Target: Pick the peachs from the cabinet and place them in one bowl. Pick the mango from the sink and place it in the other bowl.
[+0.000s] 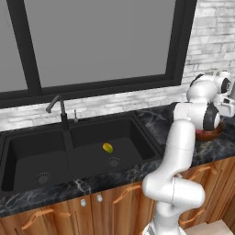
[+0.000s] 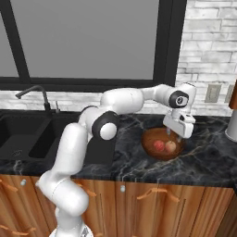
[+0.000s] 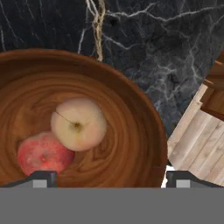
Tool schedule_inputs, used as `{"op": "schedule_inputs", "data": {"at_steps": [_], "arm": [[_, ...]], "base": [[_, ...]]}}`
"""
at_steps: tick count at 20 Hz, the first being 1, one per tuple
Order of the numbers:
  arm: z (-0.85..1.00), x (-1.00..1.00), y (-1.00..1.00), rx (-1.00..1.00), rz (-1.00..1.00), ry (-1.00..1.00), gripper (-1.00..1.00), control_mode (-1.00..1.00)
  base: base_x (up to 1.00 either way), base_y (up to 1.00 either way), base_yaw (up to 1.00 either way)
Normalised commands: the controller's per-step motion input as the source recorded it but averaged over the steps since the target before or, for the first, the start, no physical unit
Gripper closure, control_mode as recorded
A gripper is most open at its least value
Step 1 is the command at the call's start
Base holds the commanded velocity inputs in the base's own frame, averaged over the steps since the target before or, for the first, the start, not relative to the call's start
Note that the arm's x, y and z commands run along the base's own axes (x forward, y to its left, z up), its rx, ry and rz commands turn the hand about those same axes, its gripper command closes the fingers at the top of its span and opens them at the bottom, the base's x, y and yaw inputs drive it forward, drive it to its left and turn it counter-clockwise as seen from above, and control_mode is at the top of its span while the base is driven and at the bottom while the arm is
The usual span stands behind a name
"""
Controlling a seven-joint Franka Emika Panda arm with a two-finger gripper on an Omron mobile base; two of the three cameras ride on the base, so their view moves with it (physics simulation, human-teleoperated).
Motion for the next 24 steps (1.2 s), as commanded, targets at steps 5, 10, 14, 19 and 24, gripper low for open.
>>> {"op": "schedule_inputs", "data": {"at_steps": [5, 10, 14, 19, 24], "arm": [[0.20, -0.42, 0.33, -0.03, 0.00, -0.06, -1.00, -1.00], [0.19, -0.47, 0.40, -0.06, 0.08, -0.15, -1.00, -1.00], [0.26, -0.42, 0.43, -0.20, 0.19, -0.23, -1.00, -1.00], [0.24, -0.41, 0.45, -0.23, 0.18, -0.28, -1.00, -1.00], [0.29, -0.30, 0.57, -0.11, 0.13, -0.16, -1.00, -1.00]], "base": [[0.00, 0.00, 0.00], [0.00, 0.00, 0.00], [0.00, 0.00, 0.00], [0.00, 0.00, 0.00], [0.00, 0.00, 0.00]]}}
